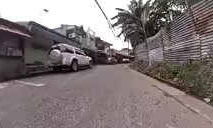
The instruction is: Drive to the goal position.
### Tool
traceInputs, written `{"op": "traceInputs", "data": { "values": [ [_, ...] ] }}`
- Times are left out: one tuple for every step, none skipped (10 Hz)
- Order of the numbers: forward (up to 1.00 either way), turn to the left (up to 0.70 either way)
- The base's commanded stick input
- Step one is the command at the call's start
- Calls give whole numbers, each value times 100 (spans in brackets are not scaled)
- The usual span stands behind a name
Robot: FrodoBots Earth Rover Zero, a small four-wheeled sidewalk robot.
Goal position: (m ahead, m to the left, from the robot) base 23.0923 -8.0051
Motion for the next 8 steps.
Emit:
{"op": "traceInputs", "data": {
  "values": [
    [70,1],
    [70,1],
    [70,1],
    [70,1],
    [70,1],
    [70,1],
    [70,1],
    [70,1]
  ]
}}
